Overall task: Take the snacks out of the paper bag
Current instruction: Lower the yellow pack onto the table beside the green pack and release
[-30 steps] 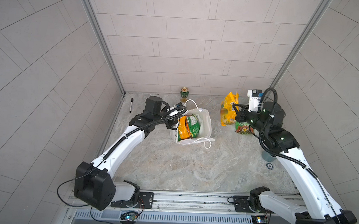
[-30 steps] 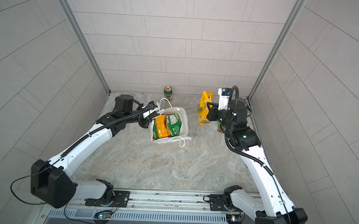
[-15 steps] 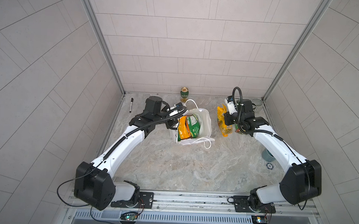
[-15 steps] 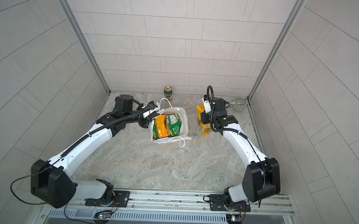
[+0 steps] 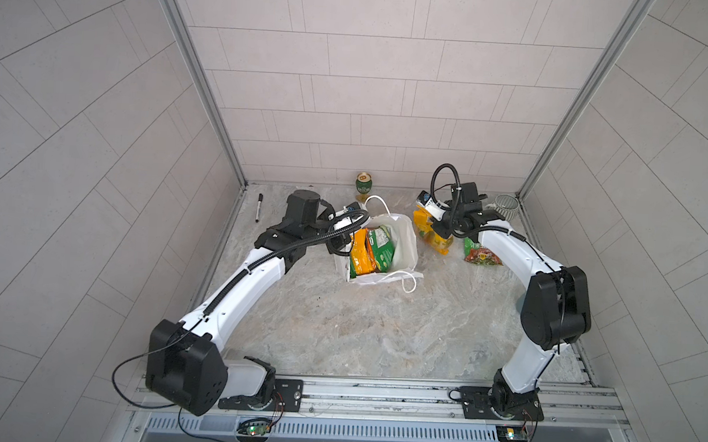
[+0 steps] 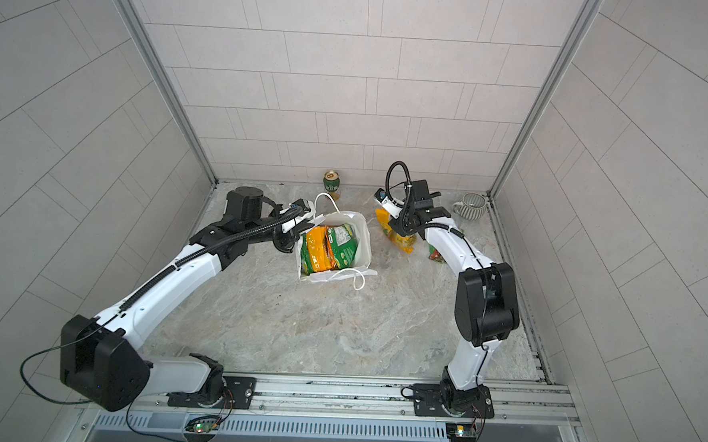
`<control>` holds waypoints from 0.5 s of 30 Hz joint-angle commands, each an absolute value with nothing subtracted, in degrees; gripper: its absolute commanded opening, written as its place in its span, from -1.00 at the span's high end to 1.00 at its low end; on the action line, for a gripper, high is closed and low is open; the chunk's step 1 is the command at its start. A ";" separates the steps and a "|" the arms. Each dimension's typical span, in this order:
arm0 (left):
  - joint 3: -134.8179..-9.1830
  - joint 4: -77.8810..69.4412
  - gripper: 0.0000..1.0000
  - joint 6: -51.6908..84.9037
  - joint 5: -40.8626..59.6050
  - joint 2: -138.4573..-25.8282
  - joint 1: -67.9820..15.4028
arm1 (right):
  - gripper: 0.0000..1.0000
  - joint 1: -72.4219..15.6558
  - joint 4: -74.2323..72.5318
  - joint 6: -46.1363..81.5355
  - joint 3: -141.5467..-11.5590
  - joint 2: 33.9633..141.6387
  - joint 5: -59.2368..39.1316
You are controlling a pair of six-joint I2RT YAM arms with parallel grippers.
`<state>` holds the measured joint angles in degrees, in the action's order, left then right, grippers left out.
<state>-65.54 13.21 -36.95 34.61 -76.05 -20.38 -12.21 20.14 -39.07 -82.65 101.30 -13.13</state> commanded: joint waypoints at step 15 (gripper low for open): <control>-65.09 10.58 1.00 -36.64 36.40 -75.05 -20.96 | 0.06 -13.18 -5.31 -33.86 -53.99 83.98 -4.97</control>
